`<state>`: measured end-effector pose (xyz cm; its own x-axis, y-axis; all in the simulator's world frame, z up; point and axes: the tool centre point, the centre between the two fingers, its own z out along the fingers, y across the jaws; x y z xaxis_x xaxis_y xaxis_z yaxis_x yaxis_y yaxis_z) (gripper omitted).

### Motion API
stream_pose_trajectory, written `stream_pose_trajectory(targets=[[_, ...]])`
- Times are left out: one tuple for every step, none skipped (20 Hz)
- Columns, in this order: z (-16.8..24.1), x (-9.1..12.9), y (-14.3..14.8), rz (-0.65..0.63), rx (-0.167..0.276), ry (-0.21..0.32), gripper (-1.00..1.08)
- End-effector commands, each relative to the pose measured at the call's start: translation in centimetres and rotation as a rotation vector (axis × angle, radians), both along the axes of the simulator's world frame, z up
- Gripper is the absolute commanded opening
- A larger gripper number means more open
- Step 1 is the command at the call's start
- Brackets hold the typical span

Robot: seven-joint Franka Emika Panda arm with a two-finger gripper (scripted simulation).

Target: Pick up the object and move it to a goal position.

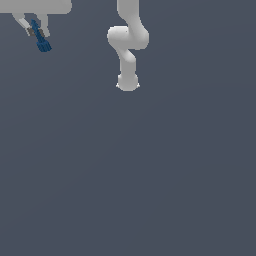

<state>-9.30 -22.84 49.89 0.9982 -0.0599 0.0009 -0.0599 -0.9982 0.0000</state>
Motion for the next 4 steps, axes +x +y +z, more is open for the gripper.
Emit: stream_pose_trajectory(targets=[[0.51,-0.12,-0.21,0.001,0.000,0.001,-1.00],[0.61,-0.14,-0.25,0.001,0.000,0.001,-1.00],[0.67,-0.16,-0.28,0.001,0.000,0.001,-1.00],[0.69,-0.16,-0.29,0.001,0.000,0.001,-1.00]])
